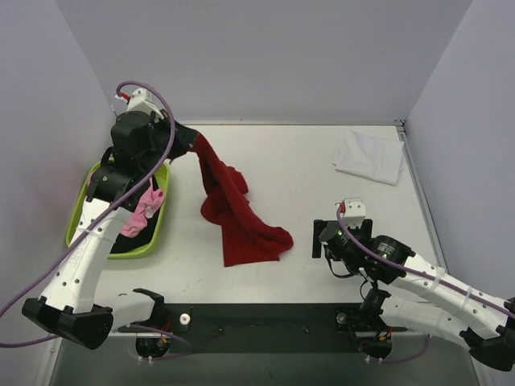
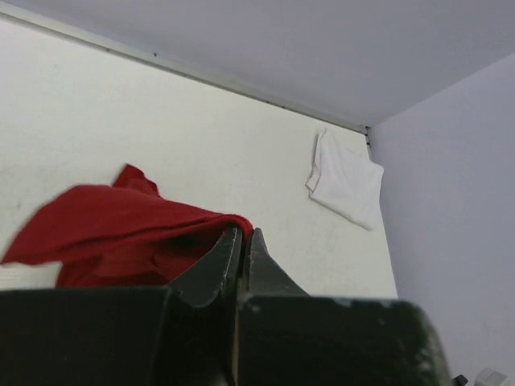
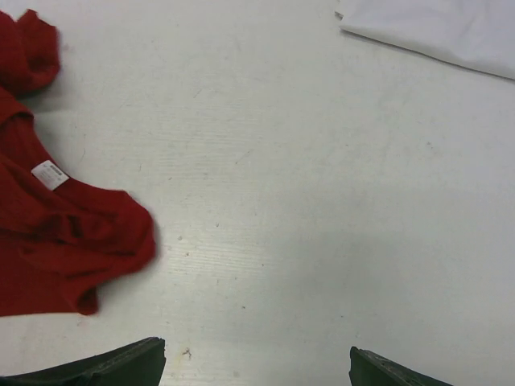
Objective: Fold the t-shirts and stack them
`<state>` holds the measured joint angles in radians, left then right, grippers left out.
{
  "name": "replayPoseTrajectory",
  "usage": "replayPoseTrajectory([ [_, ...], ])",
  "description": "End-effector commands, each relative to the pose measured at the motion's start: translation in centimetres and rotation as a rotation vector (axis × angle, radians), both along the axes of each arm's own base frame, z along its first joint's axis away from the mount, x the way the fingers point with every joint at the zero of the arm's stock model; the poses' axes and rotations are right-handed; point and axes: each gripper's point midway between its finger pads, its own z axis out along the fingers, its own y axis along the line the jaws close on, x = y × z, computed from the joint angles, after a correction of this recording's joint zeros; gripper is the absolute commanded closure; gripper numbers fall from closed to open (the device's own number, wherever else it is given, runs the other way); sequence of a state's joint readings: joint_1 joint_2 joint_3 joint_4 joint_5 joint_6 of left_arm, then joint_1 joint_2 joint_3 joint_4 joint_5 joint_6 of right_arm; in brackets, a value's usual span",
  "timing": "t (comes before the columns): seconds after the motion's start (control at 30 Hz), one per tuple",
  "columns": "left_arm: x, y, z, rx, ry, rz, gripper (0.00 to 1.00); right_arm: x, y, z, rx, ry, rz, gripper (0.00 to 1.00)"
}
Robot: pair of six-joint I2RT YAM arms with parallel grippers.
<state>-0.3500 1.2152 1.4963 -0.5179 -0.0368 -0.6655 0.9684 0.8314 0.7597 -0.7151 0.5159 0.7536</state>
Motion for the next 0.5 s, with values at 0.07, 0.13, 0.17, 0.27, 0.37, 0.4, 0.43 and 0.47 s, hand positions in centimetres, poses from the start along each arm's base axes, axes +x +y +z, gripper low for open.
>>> replayPoseTrajectory([
  [0.07, -1.6, -0.5, -3.0, 0.032, 0.097, -0.069, 1.00, -0.3, -0.4, 0.0, -0.013, 0.001, 0.012, 0.02],
  [0.13, -1.7, -1.0, -2.7, 0.015, 0.090, -0.094, 1.00, -0.3, -0.4, 0.1, -0.012, 0.003, 0.013, 0.02],
  [0.17, -1.8, -1.2, -2.4, 0.010, 0.084, -0.103, 1.00, -0.3, -0.3, 0.1, -0.010, 0.004, 0.013, 0.02],
  [0.27, -2.0, -2.7, 0.1, -0.015, 0.023, -0.164, 1.00, -0.3, -0.3, 0.0, -0.008, 0.003, 0.012, 0.02],
  [0.37, -2.1, -5.3, 4.4, -0.063, -0.097, -0.277, 1.00, -0.3, 0.3, -0.2, 0.013, 0.004, 0.022, 0.02],
  [0.4, -2.3, -6.1, 6.0, -0.080, -0.138, -0.320, 1.00, -0.3, 0.5, -0.3, 0.023, 0.006, 0.031, 0.02],
  [0.43, -2.0, -7.2, 6.5, -0.087, -0.148, -0.352, 1.00, -0.3, 0.7, -0.3, 0.032, 0.004, 0.036, 0.02],
  [0.47, -2.5, -7.5, 9.5, -0.108, -0.216, -0.376, 1.00, -0.3, 1.0, -0.2, 0.049, -0.005, 0.044, 0.02],
])
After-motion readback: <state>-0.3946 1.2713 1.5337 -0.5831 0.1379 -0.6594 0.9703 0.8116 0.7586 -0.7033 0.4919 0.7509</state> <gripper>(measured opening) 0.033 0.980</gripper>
